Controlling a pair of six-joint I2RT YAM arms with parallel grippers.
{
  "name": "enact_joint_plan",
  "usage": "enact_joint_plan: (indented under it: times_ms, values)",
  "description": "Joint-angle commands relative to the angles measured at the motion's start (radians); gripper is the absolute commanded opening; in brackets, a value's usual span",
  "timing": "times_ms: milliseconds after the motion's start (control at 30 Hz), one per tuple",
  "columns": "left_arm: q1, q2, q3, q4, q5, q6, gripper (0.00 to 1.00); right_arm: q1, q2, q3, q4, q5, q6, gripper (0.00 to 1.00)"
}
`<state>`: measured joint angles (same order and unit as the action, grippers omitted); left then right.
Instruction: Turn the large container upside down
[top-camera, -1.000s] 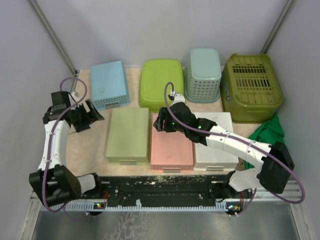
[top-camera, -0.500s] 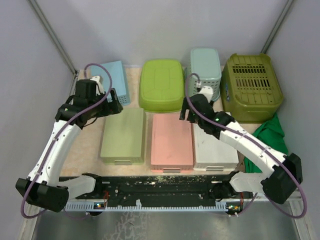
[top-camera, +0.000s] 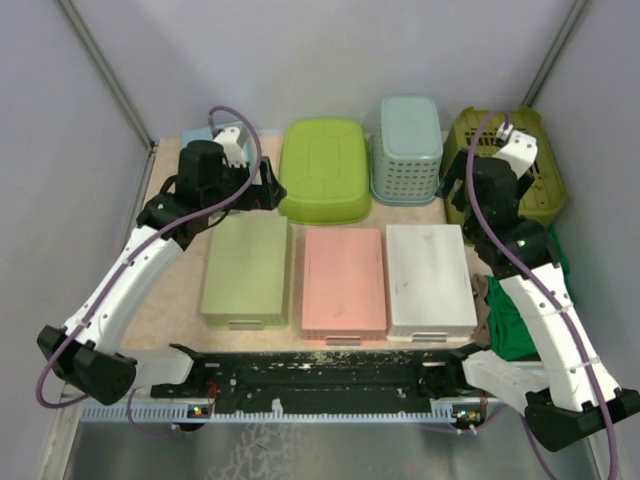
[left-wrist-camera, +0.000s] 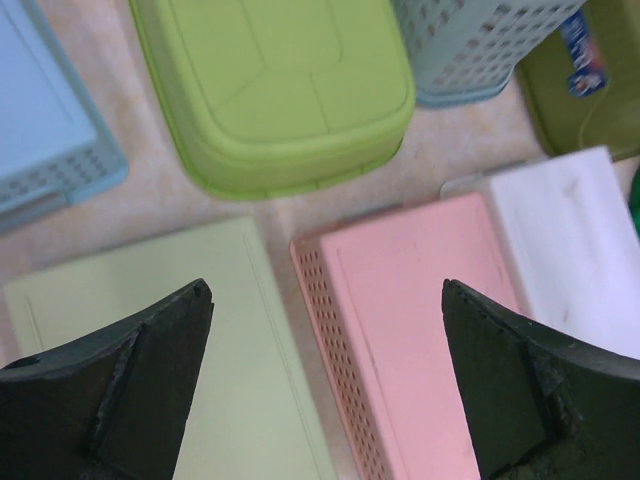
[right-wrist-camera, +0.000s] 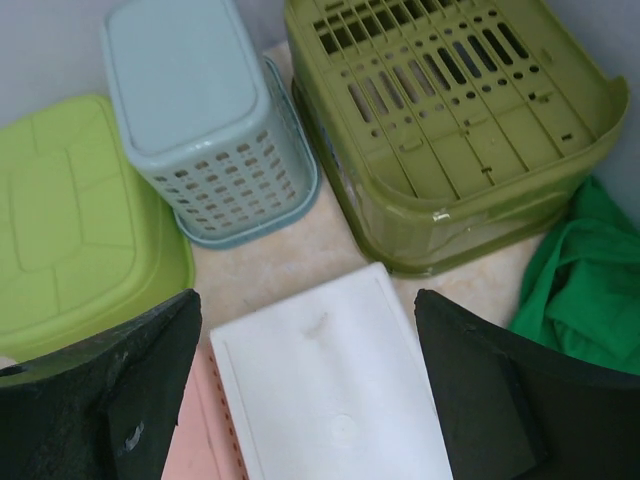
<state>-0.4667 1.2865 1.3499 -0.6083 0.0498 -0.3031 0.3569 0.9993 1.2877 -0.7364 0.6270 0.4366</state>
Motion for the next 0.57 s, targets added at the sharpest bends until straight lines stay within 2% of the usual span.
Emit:
enact_joint_plan:
  times_ms: [0,233,533]
  values:
    - [-0.004,-0.099,0.045,0.224,-0.037,0.093,1.0,-0.003,-0.028,0.116,0.018,-0.005,-0.063,0.88]
    - [-0.003,-0.178,0.066,0.387,-0.079,0.195,1.0,-0.003,-0.05,0.187,0.119,0.051,-0.13,0.88]
    - [-0.003,-0.205,0.026,0.454,-0.093,0.203,1.0,-0.002,-0.031,0.193,0.125,0.036,-0.126,0.89]
